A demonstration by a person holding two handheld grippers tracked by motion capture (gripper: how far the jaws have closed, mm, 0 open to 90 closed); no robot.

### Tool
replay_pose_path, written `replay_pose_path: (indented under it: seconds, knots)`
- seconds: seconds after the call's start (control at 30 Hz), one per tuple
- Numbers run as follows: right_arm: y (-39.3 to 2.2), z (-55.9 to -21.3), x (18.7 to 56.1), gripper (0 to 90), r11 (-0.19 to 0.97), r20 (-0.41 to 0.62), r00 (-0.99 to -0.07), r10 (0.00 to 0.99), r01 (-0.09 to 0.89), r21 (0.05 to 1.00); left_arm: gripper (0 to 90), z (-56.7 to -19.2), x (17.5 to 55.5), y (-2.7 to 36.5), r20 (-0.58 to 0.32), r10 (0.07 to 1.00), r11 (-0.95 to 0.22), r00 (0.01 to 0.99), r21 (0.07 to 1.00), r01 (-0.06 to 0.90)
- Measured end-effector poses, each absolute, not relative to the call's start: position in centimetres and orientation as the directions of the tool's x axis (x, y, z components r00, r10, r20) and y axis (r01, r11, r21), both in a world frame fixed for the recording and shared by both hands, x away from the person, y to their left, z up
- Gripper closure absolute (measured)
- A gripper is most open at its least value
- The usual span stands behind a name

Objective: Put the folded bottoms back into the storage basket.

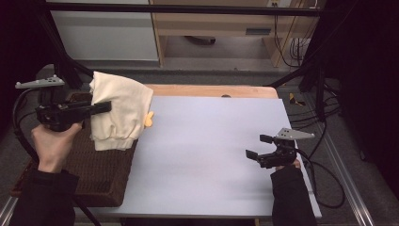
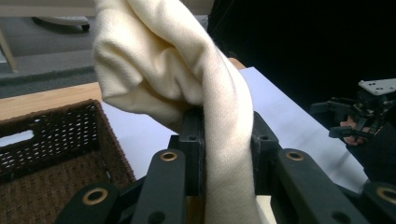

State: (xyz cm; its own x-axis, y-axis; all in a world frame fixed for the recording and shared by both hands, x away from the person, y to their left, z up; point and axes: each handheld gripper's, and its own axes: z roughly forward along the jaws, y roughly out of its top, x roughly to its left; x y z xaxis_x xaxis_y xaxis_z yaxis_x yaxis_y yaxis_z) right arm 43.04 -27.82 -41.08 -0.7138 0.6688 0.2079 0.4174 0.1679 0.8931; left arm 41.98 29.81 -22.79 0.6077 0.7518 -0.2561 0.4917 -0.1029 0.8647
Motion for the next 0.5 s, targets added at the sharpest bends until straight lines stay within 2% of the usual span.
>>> replay_pose_path:
  seconds: [0.5]
  knots:
    - [-27.8,-41.1,43.0,3.5,0.169,0.207,-0.714,0.669,0.417,0.893,72.0,-23.4,41.9,32.6,-0.251,0.799,-0.081,0.547,0.856,0.511]
